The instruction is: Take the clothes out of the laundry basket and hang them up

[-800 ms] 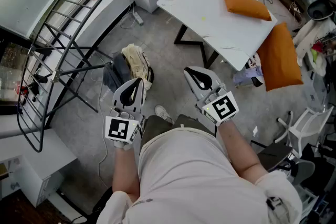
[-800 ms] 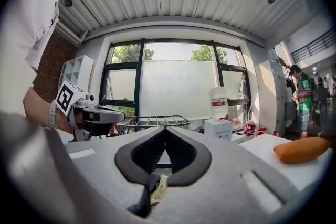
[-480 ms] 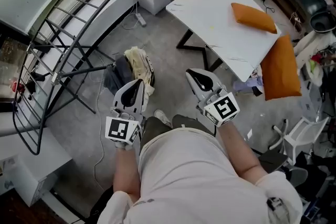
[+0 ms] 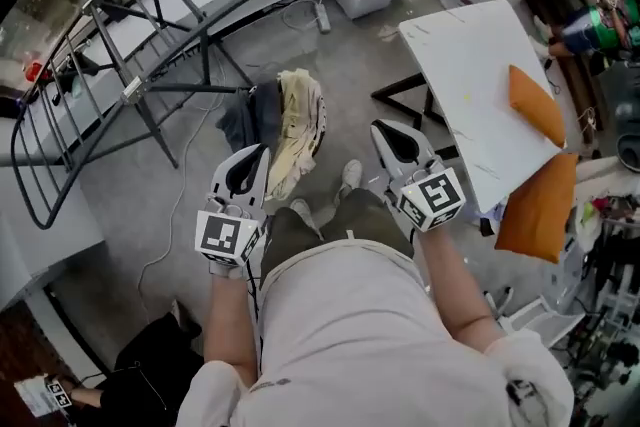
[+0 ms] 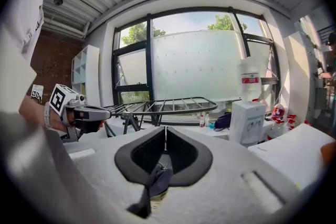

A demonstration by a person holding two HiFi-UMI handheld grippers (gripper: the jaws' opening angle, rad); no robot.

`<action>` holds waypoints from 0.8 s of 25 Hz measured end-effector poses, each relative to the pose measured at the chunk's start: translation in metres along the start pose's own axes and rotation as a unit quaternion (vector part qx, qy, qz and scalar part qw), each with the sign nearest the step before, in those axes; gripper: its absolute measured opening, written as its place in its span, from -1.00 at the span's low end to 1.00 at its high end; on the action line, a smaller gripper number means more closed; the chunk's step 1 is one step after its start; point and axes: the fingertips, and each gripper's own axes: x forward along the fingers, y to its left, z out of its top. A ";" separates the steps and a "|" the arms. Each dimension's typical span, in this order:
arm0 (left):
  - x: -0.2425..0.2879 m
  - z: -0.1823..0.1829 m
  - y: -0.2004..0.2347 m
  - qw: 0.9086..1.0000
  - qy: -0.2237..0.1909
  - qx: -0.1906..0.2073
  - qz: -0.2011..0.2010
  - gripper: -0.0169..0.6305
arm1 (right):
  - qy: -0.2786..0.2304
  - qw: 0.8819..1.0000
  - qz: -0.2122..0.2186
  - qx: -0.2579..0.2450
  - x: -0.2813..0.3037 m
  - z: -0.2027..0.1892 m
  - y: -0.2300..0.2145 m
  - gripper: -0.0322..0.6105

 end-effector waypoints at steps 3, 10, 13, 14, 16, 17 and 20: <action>-0.006 -0.013 0.033 0.999 0.014 -0.014 0.048 -0.95 | 0.019 0.999 0.034 -0.002 0.044 -0.002 -0.009 -0.88; -0.006 -0.047 0.092 0.978 0.051 -0.068 0.188 -0.95 | 0.096 0.985 0.136 -0.043 0.153 -0.035 -0.043 -0.88; -0.002 -0.057 0.104 0.960 0.061 -0.103 0.253 -0.94 | 0.134 0.971 0.192 -0.055 0.195 -0.058 -0.061 -0.84; -0.001 -0.061 0.107 0.953 0.065 -0.111 0.275 -0.95 | 0.146 0.966 0.207 -0.057 0.208 -0.067 -0.067 -0.83; 0.002 -0.070 0.113 0.938 0.078 -0.125 0.315 -0.95 | 0.170 0.955 0.232 -0.066 0.235 -0.089 -0.079 -0.82; 0.004 -0.075 0.114 0.931 0.086 -0.131 0.330 -0.95 | 0.181 0.951 0.242 -0.072 0.249 -0.099 -0.083 -0.81; 0.007 -0.092 0.113 0.908 0.110 -0.155 0.372 -0.95 | 0.212 0.935 0.270 -0.092 0.287 -0.134 -0.095 -0.80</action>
